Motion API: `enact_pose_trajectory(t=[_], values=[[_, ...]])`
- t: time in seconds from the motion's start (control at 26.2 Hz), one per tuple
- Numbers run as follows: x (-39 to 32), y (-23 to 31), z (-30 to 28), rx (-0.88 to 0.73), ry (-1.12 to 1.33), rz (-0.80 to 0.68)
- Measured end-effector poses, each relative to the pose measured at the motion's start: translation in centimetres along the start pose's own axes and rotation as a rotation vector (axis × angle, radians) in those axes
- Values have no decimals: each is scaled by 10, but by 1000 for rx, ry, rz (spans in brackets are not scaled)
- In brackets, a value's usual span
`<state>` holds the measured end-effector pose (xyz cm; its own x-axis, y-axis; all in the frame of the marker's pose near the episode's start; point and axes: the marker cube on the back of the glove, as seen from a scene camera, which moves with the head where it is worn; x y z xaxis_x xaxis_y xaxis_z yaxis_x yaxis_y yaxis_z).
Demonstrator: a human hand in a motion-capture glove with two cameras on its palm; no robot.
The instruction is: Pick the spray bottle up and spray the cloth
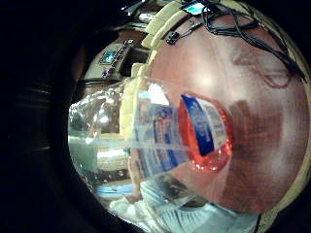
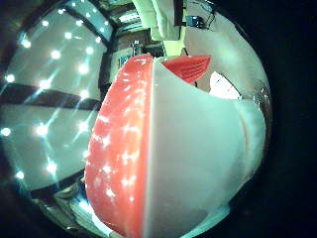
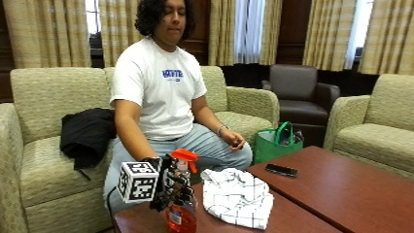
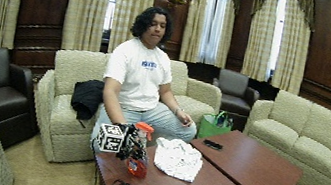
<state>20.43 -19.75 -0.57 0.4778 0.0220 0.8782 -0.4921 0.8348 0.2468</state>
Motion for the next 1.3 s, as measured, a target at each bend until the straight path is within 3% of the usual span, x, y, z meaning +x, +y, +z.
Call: enact_pose_trajectory(t=[0.27,1.3], values=[[0,-9,2,77,-6,-12],[-9,-45,27,125,34,-72]])
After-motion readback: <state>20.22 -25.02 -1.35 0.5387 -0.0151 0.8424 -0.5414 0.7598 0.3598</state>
